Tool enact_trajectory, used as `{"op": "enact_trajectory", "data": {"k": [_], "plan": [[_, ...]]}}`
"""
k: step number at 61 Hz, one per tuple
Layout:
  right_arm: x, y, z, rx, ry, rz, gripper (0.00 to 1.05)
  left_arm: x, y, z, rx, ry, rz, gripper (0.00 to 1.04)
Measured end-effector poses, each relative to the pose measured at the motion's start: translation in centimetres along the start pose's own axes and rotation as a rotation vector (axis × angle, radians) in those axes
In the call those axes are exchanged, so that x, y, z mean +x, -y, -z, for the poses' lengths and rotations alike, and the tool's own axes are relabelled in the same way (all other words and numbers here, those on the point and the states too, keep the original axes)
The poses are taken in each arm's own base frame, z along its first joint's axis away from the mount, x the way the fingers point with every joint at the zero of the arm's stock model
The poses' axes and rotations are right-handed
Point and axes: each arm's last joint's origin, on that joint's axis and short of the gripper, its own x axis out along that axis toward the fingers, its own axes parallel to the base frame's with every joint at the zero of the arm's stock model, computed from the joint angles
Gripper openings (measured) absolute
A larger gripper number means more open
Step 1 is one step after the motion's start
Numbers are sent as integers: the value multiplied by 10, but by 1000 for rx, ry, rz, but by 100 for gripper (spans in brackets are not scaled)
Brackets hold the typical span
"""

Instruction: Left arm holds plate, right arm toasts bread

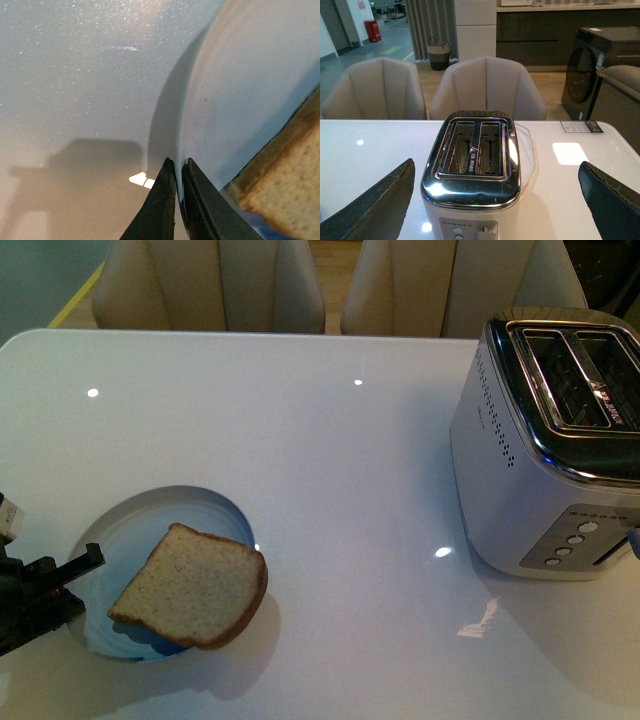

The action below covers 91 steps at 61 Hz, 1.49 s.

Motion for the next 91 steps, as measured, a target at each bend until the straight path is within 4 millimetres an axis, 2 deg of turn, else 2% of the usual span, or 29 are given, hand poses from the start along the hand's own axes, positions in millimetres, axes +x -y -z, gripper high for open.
{"op": "enact_trajectory", "data": {"k": [19,38,47,58,69,74,91], "plan": [[0,0,0,0,0,0,96,-17,4,20,25,-29,-14,3],[0,0,0,0,0,0,96,-65,13,48,-30,-63,-14,3],[0,0,0,0,0,0,96,-95,14,62,-84,-56,-15,3],[0,0,0,0,0,0,96,-132,24,67,-126,-8,22,3],[0,0,0,0,0,0,96,-162,45,63,-133,39,55,3],[0,0,0,0,0,0,96,-175,69,52,-129,74,77,3],[0,0,0,0,0,0,96,-202,129,33,-115,127,183,3]]}}
